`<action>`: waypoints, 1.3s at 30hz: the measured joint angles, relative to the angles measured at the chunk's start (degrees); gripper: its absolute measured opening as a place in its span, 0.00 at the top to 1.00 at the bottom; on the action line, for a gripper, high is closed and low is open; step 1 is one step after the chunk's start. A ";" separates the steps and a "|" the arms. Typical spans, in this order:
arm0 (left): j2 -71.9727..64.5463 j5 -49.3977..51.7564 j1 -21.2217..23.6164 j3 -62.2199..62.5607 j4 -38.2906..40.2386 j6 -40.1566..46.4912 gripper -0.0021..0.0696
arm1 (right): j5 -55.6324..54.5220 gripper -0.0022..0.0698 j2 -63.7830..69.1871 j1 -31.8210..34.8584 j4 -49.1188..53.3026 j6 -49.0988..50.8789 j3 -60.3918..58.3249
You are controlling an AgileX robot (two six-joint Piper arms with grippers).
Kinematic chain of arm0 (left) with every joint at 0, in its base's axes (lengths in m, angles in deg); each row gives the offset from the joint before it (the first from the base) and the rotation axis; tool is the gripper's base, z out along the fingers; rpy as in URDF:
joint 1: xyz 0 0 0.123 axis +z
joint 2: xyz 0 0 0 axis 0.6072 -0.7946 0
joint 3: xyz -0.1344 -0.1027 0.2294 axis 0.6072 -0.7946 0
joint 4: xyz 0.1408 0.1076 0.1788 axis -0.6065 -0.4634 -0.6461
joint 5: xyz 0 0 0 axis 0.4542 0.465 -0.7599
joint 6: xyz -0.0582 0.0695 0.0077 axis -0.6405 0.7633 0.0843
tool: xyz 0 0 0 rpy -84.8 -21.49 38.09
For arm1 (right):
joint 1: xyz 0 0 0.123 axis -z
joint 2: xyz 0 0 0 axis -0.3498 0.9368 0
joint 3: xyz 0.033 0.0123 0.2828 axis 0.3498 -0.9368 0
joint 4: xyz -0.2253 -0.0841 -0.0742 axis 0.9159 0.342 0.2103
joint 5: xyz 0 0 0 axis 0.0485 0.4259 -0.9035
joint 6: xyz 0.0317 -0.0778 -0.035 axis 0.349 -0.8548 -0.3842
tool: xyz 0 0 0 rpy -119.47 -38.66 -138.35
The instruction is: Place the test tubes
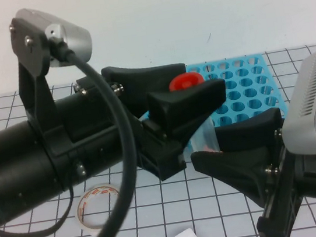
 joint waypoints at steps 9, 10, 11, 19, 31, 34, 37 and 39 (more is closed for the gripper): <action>0.00 0.22 -0.09 0.00 0.21 -0.35 0.62 | -0.35 0.64 0.00 0.00 0.00 -0.11 0.00; 0.00 0.22 -0.09 0.00 0.21 -0.35 0.62 | -0.35 0.64 0.00 0.00 0.00 -0.25 0.00; 0.00 0.22 -0.09 0.00 0.21 -0.35 0.62 | -0.35 0.64 0.00 0.00 -0.02 -0.68 0.00; 0.00 -0.02 -0.09 0.00 0.21 2.22 0.62 | 0.02 0.39 0.00 0.00 -0.23 -3.57 0.00; 0.00 -2.09 -0.09 1.61 0.21 12.09 0.62 | 0.22 0.30 -8.57 0.00 1.83 -3.88 -2.23; 0.00 -3.97 -0.09 3.23 0.21 13.94 0.62 | -0.40 0.50 -12.54 0.00 2.31 -3.88 -5.37; 0.00 -7.37 -0.09 4.38 0.21 15.00 0.62 | -2.61 0.75 -16.44 0.00 2.53 -4.10 -9.60; 0.00 -9.61 -0.09 4.48 -0.49 15.35 0.62 | -4.50 0.87 -18.93 0.00 2.62 -4.33 -12.35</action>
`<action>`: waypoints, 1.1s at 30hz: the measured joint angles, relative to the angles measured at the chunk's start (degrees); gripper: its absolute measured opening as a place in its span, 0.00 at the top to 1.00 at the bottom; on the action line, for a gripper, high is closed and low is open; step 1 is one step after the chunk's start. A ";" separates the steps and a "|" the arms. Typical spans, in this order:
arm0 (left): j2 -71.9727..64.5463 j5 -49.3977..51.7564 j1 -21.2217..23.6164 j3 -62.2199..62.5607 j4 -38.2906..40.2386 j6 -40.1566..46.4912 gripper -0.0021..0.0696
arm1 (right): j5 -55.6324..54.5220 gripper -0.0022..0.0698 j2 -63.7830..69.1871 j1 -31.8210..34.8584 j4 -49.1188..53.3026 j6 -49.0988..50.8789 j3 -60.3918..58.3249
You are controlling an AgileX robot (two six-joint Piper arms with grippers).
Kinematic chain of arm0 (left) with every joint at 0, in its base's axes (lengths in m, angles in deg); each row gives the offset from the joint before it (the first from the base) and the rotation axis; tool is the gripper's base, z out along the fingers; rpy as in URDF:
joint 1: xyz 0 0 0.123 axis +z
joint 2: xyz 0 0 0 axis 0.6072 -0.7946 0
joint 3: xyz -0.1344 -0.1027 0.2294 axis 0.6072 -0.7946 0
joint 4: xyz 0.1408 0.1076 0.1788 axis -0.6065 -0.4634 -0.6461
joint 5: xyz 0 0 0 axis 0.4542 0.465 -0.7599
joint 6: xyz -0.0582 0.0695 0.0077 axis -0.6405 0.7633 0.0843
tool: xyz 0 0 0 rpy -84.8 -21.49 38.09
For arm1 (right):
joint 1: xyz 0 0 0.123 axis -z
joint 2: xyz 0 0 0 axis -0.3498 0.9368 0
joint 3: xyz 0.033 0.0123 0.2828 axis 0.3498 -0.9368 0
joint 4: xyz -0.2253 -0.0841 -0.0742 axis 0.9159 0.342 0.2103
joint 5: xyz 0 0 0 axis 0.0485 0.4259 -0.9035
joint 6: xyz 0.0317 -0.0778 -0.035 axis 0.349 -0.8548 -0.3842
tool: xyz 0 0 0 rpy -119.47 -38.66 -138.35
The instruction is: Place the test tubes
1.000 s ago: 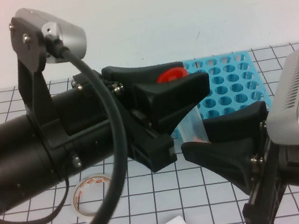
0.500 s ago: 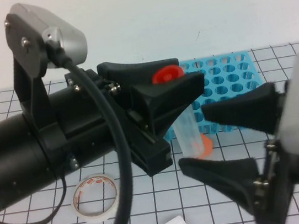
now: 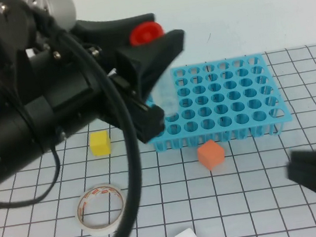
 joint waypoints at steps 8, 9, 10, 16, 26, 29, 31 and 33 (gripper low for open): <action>-0.72 -8.84 0.00 0.00 -0.76 -0.40 0.62 | -0.19 0.97 -10.87 0.00 0.14 -4.58 -14.26; -0.72 -9.62 0.00 0.00 -0.68 -0.50 0.62 | 0.04 0.97 -12.13 0.00 0.14 -4.90 -16.14; -0.72 -10.34 0.00 0.00 -0.68 -0.68 0.62 | 0.16 0.97 -13.12 0.00 0.14 -5.16 -17.91; -0.76 -11.87 0.00 0.00 -0.55 -0.31 0.62 | 0.14 0.97 -17.12 0.00 -0.15 -5.73 -24.77; -0.76 -12.48 0.00 0.00 -0.21 0.83 0.62 | 0.05 0.97 -17.48 0.00 -4.78 -5.78 -32.53; -0.76 -13.13 0.00 0.00 -0.21 0.96 0.62 | 0.05 0.97 -17.52 0.00 -5.01 -5.78 -32.62; -0.76 -13.26 0.00 0.00 -0.21 1.21 0.62 | 0.05 0.97 -17.52 0.00 -5.19 -5.78 -32.62; -0.76 -13.72 0.00 0.00 -0.21 2.11 0.62 | 0.05 0.97 -17.52 0.00 -5.28 -5.78 -32.62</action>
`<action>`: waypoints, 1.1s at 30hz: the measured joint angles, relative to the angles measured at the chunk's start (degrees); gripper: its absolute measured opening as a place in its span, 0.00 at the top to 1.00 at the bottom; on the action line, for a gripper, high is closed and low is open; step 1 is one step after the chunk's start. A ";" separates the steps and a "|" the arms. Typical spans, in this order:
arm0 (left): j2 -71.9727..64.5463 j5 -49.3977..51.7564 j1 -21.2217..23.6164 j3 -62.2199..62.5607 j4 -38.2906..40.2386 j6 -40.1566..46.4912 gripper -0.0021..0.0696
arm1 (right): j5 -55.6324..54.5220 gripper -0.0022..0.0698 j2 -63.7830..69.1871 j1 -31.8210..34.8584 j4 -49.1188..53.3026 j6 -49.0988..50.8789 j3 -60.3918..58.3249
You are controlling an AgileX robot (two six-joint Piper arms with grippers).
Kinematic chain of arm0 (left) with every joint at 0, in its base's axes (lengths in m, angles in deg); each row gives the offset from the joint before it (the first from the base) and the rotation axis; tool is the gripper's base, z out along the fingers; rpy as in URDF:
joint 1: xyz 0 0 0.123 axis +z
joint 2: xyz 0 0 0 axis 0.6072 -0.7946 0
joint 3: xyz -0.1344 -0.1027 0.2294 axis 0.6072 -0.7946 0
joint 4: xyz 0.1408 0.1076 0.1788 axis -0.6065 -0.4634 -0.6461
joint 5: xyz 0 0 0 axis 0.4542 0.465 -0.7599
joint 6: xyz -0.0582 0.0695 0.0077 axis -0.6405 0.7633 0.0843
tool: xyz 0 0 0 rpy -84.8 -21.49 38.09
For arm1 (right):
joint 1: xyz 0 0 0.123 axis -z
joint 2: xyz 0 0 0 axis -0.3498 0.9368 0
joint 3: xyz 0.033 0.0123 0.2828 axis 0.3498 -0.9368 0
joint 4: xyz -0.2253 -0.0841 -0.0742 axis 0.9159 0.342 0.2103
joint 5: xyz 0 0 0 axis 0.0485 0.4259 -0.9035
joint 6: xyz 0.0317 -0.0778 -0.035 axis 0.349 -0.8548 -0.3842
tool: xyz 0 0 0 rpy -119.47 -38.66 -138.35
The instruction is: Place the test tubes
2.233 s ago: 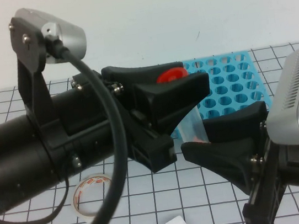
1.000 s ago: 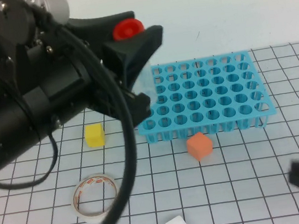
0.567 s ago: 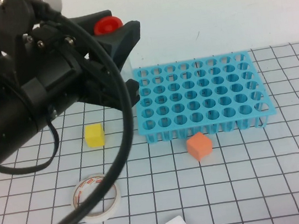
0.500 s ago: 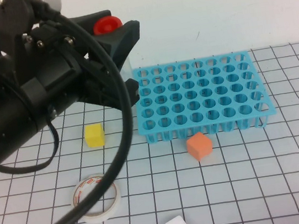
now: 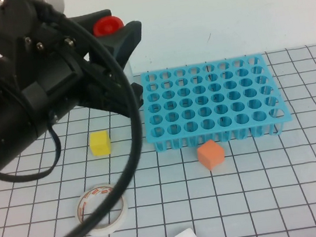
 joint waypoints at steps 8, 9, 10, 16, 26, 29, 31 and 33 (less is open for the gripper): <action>-0.69 -7.91 0.00 0.00 0.22 2.88 0.62 | -0.13 0.97 0.00 0.00 -0.31 0.00 0.00; -1.22 -9.19 0.00 0.00 0.41 2.88 0.62 | -0.13 0.97 0.00 0.00 -0.31 0.00 0.00; -1.32 -9.21 0.00 0.00 0.22 2.68 0.62 | -0.13 0.97 0.00 0.00 -0.31 0.00 0.00; -2.07 -7.44 0.00 0.00 -35.37 -41.92 0.62 | -0.13 0.97 0.00 0.00 -0.41 -0.09 0.00; -9.98 -9.59 0.00 0.02 -73.00 -87.86 0.62 | -0.20 0.97 0.00 0.00 -0.41 -0.09 0.00; -13.64 -13.36 -0.42 0.02 -82.13 -92.47 0.62 | -0.20 0.97 0.00 0.00 -0.41 -0.09 0.00; -16.32 -17.36 -0.15 0.02 -89.23 -98.59 0.62 | -0.20 0.97 0.00 0.00 -0.41 -0.09 0.00; -19.71 -22.70 0.66 0.11 -93.80 -104.01 0.62 | -0.20 0.97 0.00 0.00 -0.41 -0.09 0.00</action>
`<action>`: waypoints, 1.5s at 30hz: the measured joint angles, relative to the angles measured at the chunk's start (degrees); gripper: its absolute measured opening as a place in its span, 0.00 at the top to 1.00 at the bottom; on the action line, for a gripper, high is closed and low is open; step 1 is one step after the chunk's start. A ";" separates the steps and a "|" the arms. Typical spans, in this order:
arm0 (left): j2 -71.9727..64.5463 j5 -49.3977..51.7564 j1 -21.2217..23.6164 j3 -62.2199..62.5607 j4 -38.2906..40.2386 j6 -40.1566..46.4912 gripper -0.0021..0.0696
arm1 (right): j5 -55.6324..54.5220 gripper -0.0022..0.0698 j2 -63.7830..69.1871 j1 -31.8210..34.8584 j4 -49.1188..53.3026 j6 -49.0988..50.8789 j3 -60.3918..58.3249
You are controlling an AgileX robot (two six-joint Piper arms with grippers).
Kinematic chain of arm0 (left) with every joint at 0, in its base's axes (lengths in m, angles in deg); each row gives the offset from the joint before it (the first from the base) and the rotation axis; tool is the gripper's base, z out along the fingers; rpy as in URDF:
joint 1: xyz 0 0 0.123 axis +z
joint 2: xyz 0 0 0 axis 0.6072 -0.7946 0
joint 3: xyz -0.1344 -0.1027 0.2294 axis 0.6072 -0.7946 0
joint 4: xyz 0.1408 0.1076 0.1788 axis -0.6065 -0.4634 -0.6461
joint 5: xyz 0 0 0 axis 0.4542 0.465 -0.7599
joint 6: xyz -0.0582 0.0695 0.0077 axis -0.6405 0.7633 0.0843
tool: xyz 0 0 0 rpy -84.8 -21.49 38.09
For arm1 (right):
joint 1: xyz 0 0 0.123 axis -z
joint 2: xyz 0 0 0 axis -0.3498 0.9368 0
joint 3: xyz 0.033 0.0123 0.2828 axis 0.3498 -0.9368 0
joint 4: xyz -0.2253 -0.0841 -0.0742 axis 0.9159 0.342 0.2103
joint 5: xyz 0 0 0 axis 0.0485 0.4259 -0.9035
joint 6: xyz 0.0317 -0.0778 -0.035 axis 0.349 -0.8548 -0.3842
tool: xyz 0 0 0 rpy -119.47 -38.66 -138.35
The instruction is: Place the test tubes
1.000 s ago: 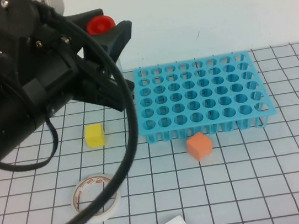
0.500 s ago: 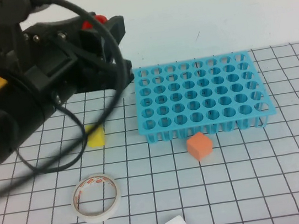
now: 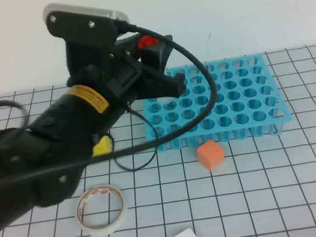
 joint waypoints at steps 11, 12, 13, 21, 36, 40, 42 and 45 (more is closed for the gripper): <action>-20.23 -26.16 9.21 0.26 -7.55 -5.63 0.62 | 0.00 0.97 -0.09 0.00 0.00 -0.11 0.00; -21.79 -28.39 9.89 0.41 -7.81 -5.85 0.62 | 0.00 0.97 -0.09 0.00 0.00 -0.11 0.00; -23.29 -30.11 10.49 0.87 -8.01 -6.19 0.62 | 0.00 0.97 -0.09 0.00 0.00 -0.11 0.00; -31.77 -28.98 12.37 8.04 -14.98 -8.31 0.62 | 0.00 0.97 -0.09 0.00 0.00 -0.11 0.00; -34.95 -27.06 12.45 10.65 -14.75 -7.68 0.62 | 0.00 0.97 -0.09 0.00 0.00 -0.11 0.00; -35.79 -27.06 12.45 10.65 -14.50 -5.97 0.62 | 0.00 0.97 -0.09 0.00 -0.04 -0.11 0.00; -36.02 -27.42 12.45 10.65 -14.50 -5.48 0.62 | 0.00 0.97 -0.09 0.00 -0.04 -0.11 0.00; -36.44 -27.42 12.45 10.65 -14.50 -5.37 0.62 | 0.00 0.97 -0.09 0.00 -0.04 -0.11 0.00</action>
